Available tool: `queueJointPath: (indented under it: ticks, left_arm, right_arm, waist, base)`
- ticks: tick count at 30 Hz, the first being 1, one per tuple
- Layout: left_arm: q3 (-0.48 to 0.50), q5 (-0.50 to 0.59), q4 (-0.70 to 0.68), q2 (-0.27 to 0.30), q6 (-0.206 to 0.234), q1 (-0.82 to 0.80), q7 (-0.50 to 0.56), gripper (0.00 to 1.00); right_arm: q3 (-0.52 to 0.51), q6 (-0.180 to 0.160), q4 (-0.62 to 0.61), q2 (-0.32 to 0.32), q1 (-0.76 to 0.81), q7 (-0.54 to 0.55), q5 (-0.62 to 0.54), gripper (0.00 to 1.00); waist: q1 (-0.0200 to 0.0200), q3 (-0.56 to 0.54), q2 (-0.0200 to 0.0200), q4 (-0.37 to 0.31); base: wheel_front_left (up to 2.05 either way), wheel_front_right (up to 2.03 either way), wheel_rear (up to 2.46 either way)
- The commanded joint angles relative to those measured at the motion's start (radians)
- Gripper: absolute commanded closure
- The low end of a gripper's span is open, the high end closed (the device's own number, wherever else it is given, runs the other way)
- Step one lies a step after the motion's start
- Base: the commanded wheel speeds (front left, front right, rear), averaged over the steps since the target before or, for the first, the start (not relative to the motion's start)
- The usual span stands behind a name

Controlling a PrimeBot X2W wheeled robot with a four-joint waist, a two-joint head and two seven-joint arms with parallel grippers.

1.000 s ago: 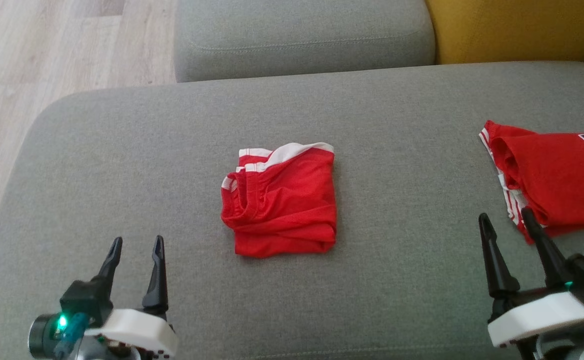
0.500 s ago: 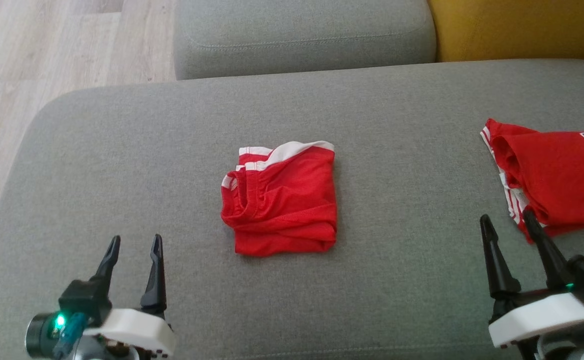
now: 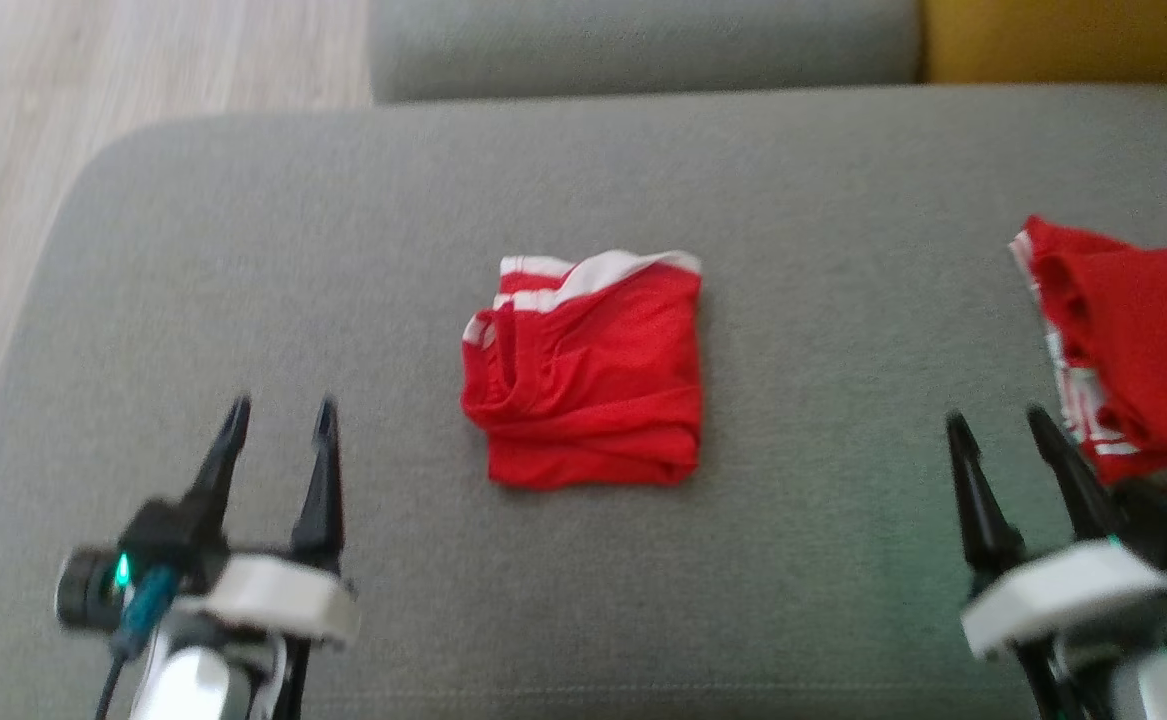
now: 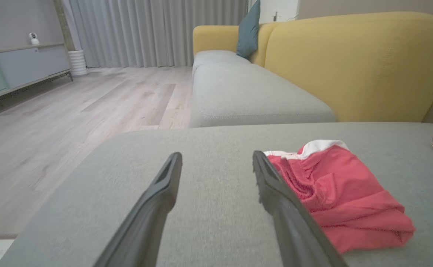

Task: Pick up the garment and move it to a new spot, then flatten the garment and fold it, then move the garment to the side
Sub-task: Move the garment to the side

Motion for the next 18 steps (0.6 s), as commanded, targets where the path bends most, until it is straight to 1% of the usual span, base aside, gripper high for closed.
queueJointPath:
  ticks: [1,6,11,15,18]
  left_arm:
    - [0.027,0.014,-0.025,0.012,-0.009,-0.090,-0.019,0.00]
    - [0.011,0.016,-0.001,-0.012,-0.030,-0.171,-0.046,0.00]
    - [0.004,0.023,0.023,-0.038,-0.044,-0.222,-0.061,0.00]
    - [0.007,0.034,0.028,-0.050,-0.051,-0.237,-0.064,0.00]
    - [0.019,0.040,0.022,-0.055,-0.058,-0.235,-0.064,0.00]
  right_arm:
    - [0.039,0.004,-0.003,-0.013,-0.104,0.003,0.008,0.00]
    - [0.110,0.004,0.148,-0.016,-0.240,0.000,0.029,0.00]
    - [0.191,0.004,0.332,-0.003,-0.369,-0.013,0.058,0.00]
    - [0.241,0.004,0.478,0.014,-0.446,0.009,0.108,0.00]
    - [0.269,0.004,0.567,0.024,-0.488,0.054,0.144,0.00]
  waist:
    - [0.0000,0.058,0.0000,0.045]
    - [0.0000,0.128,0.0000,0.103]
    - [0.0000,0.160,0.0000,0.150]
    - [0.0000,0.165,0.0000,0.171]
    - [0.0000,0.165,0.0000,0.178]
  base:
    - [0.00,0.00,0.00]
    - [0.00,0.00,0.00]
    - [0.00,0.00,0.00]
    - [0.00,0.00,0.00]
    - [0.00,0.00,0.00]
